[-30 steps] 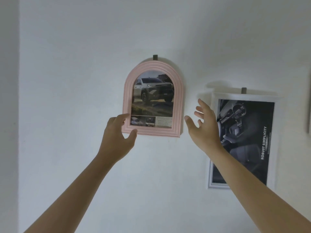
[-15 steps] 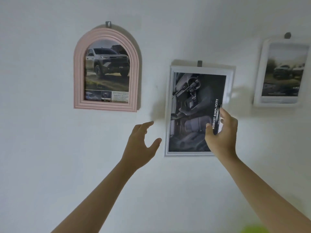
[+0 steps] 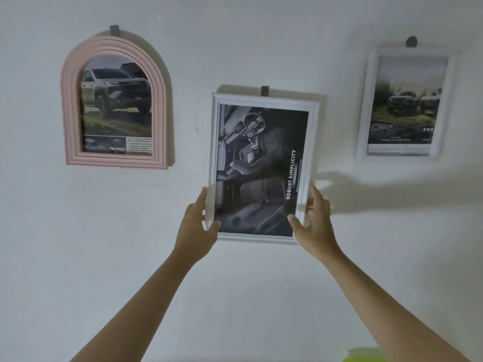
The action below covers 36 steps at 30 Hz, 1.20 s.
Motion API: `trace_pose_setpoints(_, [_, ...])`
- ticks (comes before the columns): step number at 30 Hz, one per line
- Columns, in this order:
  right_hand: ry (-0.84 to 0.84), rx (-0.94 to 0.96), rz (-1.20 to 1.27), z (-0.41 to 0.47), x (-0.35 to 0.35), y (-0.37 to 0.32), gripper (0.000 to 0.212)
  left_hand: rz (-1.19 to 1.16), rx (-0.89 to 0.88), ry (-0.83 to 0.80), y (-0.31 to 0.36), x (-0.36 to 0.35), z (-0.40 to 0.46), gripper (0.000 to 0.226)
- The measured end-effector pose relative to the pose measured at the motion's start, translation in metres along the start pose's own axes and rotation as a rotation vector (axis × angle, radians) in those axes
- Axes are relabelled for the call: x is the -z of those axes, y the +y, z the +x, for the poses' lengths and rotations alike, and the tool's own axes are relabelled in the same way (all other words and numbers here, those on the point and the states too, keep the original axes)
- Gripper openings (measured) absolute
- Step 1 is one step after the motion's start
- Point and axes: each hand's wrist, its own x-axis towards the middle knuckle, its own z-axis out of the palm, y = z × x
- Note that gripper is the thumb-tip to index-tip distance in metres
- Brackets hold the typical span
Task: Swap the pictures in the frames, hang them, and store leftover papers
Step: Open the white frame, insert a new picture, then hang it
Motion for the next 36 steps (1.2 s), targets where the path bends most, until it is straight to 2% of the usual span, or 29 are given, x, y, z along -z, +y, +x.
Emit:
trace_pose_setpoints(7, [0.082,0.032,0.216,-0.001,0.0,-0.011,0.085,0.107,-0.057,0.075,0.014,0.007,-0.007,0.088])
trace_pose_setpoints(13, [0.049,0.074,0.297,-0.013,0.012,-0.016,0.086,0.033,-0.063,0.107,0.019,0.021,-0.029,0.089])
trace_pose_setpoints(20, [-0.008,0.072,0.468,-0.071,0.011,0.001,0.058,-0.066,0.056,0.018,-0.002,0.029,-0.098,0.088])
trace_pose_setpoints(29, [-0.089,-0.204,0.61,-0.206,-0.006,0.028,0.048,-0.084,0.289,-0.157,-0.067,0.021,-0.223,0.1])
trace_pose_setpoints(33, [-0.146,-0.397,0.689,-0.255,-0.008,0.026,0.051,-0.128,0.443,-0.26,-0.096,0.018,-0.268,0.094])
trace_pose_setpoints(36, [-0.101,-0.496,0.665,-0.281,-0.012,0.013,0.05,-0.133,0.516,-0.368,-0.11,0.022,-0.29,0.094])
